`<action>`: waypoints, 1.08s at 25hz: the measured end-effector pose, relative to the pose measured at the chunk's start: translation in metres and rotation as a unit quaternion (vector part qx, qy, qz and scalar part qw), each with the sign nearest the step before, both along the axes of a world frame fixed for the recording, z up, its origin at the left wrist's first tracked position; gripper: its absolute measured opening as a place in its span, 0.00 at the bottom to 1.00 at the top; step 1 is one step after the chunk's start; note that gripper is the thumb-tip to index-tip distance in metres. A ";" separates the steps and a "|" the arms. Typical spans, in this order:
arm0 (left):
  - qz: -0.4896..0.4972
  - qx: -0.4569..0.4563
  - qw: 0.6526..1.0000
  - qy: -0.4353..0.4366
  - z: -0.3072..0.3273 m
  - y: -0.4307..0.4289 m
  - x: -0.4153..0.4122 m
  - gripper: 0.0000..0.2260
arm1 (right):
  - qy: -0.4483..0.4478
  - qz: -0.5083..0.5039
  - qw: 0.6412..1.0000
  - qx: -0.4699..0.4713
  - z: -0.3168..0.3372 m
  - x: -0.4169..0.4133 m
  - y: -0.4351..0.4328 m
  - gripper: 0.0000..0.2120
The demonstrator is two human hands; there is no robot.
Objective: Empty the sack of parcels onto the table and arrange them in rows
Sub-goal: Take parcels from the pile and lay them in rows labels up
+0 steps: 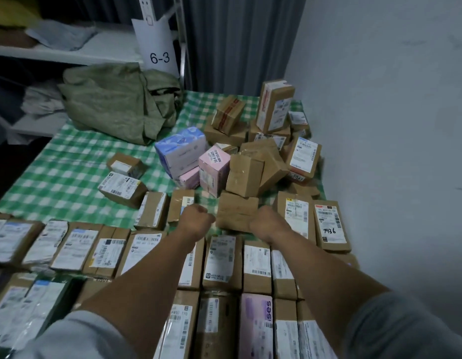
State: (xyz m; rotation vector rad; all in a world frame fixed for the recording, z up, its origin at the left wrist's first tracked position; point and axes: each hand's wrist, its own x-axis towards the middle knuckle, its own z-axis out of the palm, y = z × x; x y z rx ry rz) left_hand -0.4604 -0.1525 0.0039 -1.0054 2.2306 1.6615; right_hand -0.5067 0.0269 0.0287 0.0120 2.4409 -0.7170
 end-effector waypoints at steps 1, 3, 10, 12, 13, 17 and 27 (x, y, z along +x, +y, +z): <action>0.008 -0.003 1.000 -0.012 -0.006 0.000 -0.007 0.05 | -0.005 -0.008 1.000 -0.001 -0.009 -0.008 0.000 0.07; 0.019 -0.002 1.000 -0.024 -0.015 0.003 -0.026 0.04 | 0.007 -0.028 1.000 0.005 -0.030 -0.027 -0.003 0.07; 0.021 -0.053 0.998 -0.019 -0.054 0.034 -0.092 0.11 | 0.077 -0.099 0.990 -0.058 -0.086 -0.073 0.004 0.20; 0.041 -0.067 0.997 0.007 -0.061 0.038 -0.103 0.14 | 0.142 -0.124 0.978 -0.090 -0.087 -0.084 0.003 0.20; 0.050 -0.071 0.996 0.023 -0.062 0.040 -0.107 0.16 | 0.168 -0.131 0.970 -0.114 -0.084 -0.089 0.001 0.22; 0.050 -0.050 0.995 0.066 -0.056 0.041 -0.120 0.14 | 0.183 -0.126 0.965 -0.138 -0.072 -0.117 -0.017 0.33; 0.026 0.054 0.993 0.102 -0.054 0.038 -0.135 0.18 | 0.047 -0.172 0.965 -0.194 -0.081 -0.116 -0.032 0.25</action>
